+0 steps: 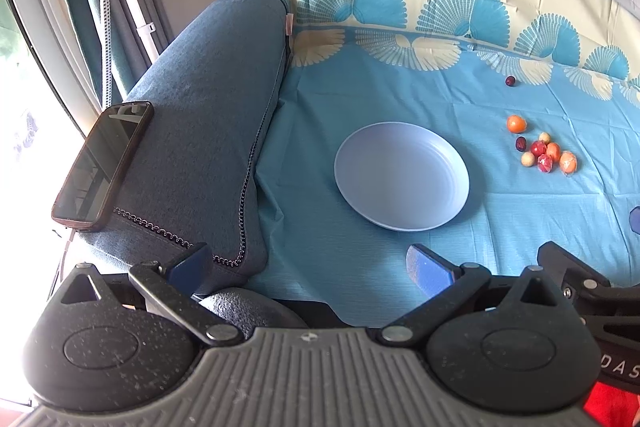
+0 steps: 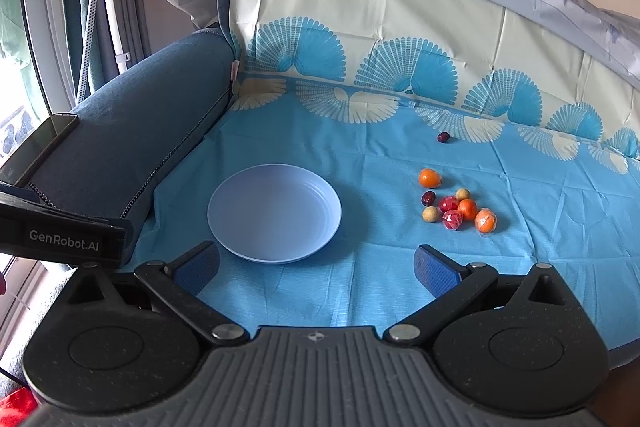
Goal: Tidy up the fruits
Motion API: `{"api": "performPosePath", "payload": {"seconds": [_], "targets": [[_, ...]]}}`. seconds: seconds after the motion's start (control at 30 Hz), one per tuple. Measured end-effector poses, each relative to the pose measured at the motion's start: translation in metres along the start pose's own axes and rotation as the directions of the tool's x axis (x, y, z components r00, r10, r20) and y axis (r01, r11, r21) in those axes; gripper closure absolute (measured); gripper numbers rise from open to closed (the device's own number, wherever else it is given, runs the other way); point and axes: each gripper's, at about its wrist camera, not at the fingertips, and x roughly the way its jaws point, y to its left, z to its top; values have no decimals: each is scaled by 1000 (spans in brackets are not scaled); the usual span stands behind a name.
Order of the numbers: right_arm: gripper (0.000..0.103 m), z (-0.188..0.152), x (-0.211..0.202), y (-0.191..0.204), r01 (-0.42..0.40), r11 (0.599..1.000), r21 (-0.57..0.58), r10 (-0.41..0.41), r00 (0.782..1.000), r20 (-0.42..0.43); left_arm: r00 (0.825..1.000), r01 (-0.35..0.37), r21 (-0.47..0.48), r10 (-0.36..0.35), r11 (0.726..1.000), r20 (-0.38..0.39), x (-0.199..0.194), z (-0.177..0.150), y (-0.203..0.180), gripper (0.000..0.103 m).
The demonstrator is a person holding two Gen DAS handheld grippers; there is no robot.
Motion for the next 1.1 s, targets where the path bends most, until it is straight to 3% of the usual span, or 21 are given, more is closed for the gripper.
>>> {"api": "performPosePath", "payload": {"seconds": [0.7, 1.1], "targets": [[1, -2, 6, -7, -10, 1000, 22, 10, 1000, -16, 1000, -11, 9, 11, 1000, -20, 6, 2, -4, 0], [1, -7, 25, -59, -13, 986, 167, 17, 1000, -24, 998, -21, 90, 26, 996, -56, 17, 22, -50, 0]]}}
